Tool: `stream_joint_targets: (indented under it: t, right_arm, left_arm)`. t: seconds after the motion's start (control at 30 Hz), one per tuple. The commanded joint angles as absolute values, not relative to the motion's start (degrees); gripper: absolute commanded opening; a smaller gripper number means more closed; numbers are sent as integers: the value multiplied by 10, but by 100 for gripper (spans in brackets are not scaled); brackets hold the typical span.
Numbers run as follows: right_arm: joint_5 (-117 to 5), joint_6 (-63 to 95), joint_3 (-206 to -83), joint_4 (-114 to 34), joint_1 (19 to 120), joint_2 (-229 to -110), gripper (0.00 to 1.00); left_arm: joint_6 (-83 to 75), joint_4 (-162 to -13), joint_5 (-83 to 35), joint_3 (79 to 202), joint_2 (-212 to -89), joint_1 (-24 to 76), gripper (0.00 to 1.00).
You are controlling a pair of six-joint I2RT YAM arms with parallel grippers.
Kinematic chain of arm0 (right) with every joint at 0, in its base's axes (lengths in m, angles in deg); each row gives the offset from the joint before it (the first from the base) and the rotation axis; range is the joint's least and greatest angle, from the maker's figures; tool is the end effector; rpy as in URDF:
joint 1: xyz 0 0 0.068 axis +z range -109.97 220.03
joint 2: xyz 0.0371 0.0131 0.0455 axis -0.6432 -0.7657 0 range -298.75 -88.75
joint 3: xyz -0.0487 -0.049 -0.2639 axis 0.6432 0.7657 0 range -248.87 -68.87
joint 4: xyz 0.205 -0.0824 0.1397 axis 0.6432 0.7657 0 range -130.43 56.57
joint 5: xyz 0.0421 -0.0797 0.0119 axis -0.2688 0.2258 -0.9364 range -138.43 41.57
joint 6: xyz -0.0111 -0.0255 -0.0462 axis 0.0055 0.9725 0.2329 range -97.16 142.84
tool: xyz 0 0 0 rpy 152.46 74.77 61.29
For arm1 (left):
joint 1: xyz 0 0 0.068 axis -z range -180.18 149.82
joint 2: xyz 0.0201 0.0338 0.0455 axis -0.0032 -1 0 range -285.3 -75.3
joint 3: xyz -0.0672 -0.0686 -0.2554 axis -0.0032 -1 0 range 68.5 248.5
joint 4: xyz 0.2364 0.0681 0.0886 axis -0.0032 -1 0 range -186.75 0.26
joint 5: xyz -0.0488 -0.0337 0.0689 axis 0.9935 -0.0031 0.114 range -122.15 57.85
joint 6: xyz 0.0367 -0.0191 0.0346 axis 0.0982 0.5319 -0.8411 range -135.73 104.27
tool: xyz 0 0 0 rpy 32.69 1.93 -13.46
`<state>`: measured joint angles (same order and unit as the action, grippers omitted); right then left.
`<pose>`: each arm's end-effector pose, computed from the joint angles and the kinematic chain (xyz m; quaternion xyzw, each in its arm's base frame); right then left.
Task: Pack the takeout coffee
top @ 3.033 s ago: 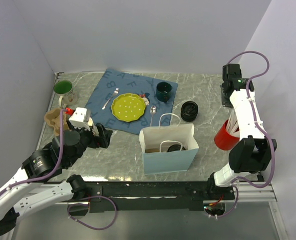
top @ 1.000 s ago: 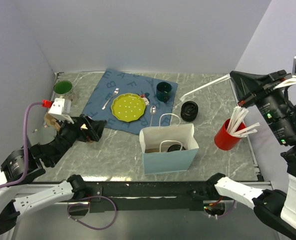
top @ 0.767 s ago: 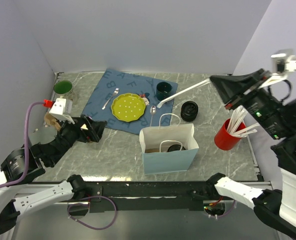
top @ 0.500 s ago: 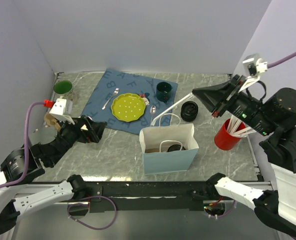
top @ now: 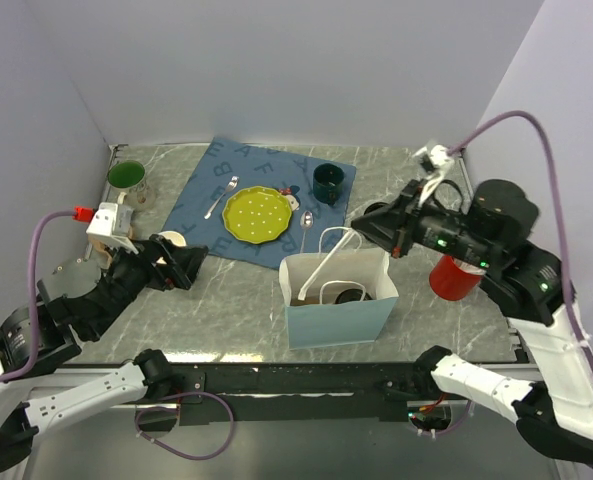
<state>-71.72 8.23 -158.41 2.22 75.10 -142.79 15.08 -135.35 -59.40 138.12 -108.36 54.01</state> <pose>0.1029 0.0892 0.5049 -0.2618 0.6990 0.4096 0.5245 0.0508 -0.0424 0.4351 0.0001 0.7549 -0.2942 0.5862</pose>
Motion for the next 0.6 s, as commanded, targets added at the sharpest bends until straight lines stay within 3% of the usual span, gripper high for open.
stream_joint_targets:
  t: [0.0, 0.13, 0.2, 0.33, 0.43, 0.5, 0.53, 0.57]
  right_arm:
    - [-701, 104, -1573, -2, 767, -1460, 2]
    - [-692, 114, -1616, 38, 815, -1534, 15]
    - [-672, 117, -1662, 68, 826, -1569, 27]
    - [-645, 112, -1720, 141, 831, -1599, 33]
    - [-610, 95, -1764, 173, 831, -1600, 48]
    - [-593, 76, -1785, 191, 830, -1600, 70]
    - [-578, 68, -1800, 202, 830, -1599, 99]
    - [-574, 52, -1804, 207, 831, -1599, 100]
  left_arm:
    - [163, -1348, -599, 1368, -1070, 540, 97]
    - [169, -1343, -600, 1363, -1067, 540, 97]
    - [174, -1343, -601, 1363, -1063, 540, 97]
    - [172, -1322, -600, 1351, -1054, 540, 97]
    - [160, -1305, -592, 1357, -1060, 539, 97]
    - [146, -1299, -583, 1372, -1068, 539, 97]
    - [142, -1294, -580, 1378, -1077, 539, 97]
    - [135, -1290, -574, 1385, -1082, 540, 97]
